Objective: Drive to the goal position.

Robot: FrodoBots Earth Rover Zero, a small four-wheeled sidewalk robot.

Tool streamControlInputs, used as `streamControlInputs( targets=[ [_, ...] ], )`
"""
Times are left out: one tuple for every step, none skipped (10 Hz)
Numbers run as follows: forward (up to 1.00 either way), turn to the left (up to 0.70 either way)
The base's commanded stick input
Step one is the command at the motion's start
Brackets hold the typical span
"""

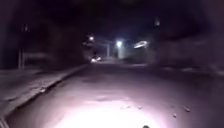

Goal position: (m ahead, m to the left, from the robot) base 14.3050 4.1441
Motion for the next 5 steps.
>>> streamControlInputs(
  targets=[
    [0.7,-0.34],
    [0.7,-0.14],
    [0.7,0.01],
    [0.7,0.01],
    [0.7,0.01]
  ],
)
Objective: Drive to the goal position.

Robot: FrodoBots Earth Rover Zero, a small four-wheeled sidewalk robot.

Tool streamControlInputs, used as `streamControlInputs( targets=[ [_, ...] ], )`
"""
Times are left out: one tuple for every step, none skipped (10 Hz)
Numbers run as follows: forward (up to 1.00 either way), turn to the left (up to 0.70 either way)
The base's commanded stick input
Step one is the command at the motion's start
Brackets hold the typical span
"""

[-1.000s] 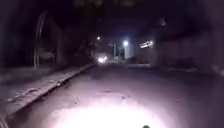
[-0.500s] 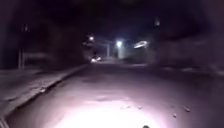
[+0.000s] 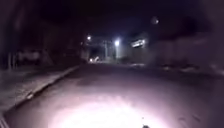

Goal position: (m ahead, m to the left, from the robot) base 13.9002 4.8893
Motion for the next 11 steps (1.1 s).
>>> streamControlInputs(
  targets=[
    [0.7,0.01],
    [0.7,0.01],
    [0.7,-0.05],
    [0.7,-0.19],
    [0.7,-0.34],
    [0.7,-0.34],
    [0.7,-0.05],
    [0.7,0.01],
    [0.7,0.01],
    [0.7,0.01],
    [0.7,0.01]
  ],
)
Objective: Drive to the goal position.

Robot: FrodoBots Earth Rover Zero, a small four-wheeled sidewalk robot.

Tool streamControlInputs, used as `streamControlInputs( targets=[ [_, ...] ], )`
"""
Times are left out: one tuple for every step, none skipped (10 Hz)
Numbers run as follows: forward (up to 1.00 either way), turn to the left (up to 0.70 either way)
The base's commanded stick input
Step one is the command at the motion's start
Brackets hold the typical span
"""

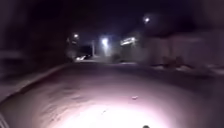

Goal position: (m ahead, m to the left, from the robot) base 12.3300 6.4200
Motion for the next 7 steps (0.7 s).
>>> streamControlInputs(
  targets=[
    [0.7,0.01],
    [0.7,0.0],
    [0.7,-0.22],
    [0.7,-0.34],
    [0.7,-0.28],
    [0.7,-0.01],
    [0.7,0.01]
  ],
)
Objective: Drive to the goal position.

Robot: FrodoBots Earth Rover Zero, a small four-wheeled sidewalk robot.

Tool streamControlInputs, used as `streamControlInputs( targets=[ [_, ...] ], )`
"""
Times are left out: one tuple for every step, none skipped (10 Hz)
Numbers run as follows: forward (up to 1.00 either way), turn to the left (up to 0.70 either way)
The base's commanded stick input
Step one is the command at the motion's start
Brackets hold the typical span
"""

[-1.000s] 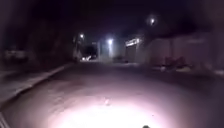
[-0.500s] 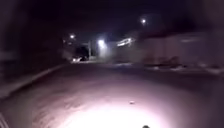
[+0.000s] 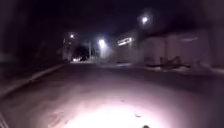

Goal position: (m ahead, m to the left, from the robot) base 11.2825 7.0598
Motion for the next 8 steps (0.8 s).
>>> streamControlInputs(
  targets=[
    [0.7,0.01],
    [0.7,0.01],
    [0.7,0.01],
    [0.7,0.01],
    [0.7,0.01],
    [0.7,0.01],
    [0.7,0.01],
    [0.7,0.01]
  ],
)
